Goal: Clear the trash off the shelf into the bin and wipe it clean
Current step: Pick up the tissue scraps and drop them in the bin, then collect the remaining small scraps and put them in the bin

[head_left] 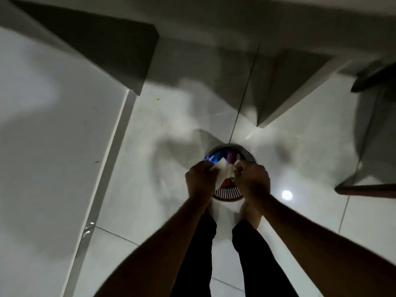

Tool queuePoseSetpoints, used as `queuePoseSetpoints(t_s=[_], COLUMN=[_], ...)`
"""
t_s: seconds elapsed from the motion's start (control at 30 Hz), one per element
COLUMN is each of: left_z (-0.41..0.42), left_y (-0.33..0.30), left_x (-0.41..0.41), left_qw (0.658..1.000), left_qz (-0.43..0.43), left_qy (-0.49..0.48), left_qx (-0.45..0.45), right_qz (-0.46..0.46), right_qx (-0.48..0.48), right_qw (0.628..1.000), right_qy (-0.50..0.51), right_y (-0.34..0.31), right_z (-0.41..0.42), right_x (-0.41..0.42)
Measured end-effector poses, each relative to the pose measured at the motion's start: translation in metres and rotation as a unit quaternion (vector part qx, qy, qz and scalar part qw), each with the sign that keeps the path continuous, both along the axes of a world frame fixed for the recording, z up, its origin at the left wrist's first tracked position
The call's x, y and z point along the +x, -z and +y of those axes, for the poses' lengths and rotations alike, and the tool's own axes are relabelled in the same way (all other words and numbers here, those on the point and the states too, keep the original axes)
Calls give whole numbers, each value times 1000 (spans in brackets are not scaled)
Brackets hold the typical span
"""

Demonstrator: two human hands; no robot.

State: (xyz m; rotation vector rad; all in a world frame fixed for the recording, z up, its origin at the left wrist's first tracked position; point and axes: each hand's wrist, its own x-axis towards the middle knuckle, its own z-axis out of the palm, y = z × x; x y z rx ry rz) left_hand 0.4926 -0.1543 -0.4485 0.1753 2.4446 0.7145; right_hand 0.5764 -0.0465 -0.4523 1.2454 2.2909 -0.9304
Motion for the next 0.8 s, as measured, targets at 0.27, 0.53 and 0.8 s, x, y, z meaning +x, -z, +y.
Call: queuePoseSetpoints(t_s=[0.27,0.53,0.8], left_z=[28,16,51], left_y=[8,-216,-410], left_x=[-9,-39,-142], left_qw=[977,918,842], left_qz=[-3,202,417], left_qy=[212,318,298], left_qx=[-8,120,169], right_qz=[11,199,361], right_qx=[-64,2,186], right_qw=[998,979,910], right_qy=[14,-41,-80], right_y=[13,-194,-405], right_z=[12,3,41], right_x=[5,-7,-90])
